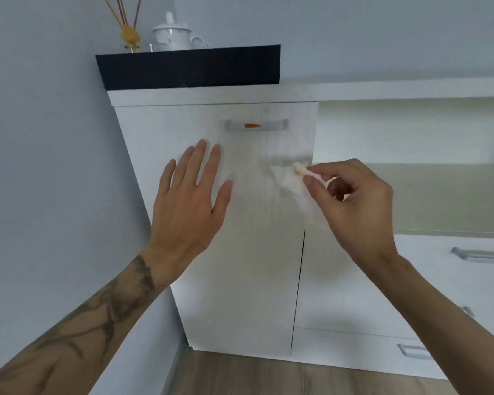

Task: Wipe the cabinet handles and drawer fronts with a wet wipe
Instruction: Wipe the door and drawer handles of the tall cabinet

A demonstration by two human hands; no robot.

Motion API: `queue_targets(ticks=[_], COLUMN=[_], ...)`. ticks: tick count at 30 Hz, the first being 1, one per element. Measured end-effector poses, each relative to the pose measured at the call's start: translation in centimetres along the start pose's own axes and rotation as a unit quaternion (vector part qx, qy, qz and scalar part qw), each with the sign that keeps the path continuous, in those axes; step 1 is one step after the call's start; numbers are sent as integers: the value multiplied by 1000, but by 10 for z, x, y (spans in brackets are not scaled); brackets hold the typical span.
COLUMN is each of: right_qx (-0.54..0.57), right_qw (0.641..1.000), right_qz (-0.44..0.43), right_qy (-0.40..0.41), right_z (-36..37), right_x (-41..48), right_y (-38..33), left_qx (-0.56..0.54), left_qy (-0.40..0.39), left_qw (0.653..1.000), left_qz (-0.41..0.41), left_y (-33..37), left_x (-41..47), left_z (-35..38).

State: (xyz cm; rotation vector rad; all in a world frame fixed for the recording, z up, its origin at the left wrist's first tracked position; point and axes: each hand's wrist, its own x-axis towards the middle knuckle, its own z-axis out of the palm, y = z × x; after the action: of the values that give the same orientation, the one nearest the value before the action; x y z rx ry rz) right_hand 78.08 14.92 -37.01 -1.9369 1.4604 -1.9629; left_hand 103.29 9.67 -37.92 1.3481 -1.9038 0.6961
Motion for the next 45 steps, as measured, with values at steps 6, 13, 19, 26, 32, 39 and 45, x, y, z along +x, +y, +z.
queue_targets(ticks=[6, 13, 19, 26, 32, 39, 45], right_qx=[29, -43, -118, -190, -176, -128, -129], right_qw=[997, 995, 993, 960, 965, 981, 979], right_qz=[36, 66, -14, -206, -185, -127, -143], right_qy=[68, 65, 23, 26, 67, 71, 62], right_z=[20, 53, 57, 61, 71, 74, 75], right_x=[51, 83, 81, 80, 79, 79, 78], right_y=[-64, -70, -43, -19, -20, -23, -26], left_qx=[-24, -17, -8, 1, 3, 0, -8], left_qy=[60, 99, 129, 160, 177, 196, 205], left_qw=[997, 991, 987, 982, 979, 975, 972], left_qz=[36, 92, 93, 98, 104, 105, 114], left_y=[-45, -70, -73, -74, -76, -76, -78], left_x=[55, 97, 103, 108, 110, 114, 115], left_z=[-12, 11, 39, 58, 70, 77, 80])
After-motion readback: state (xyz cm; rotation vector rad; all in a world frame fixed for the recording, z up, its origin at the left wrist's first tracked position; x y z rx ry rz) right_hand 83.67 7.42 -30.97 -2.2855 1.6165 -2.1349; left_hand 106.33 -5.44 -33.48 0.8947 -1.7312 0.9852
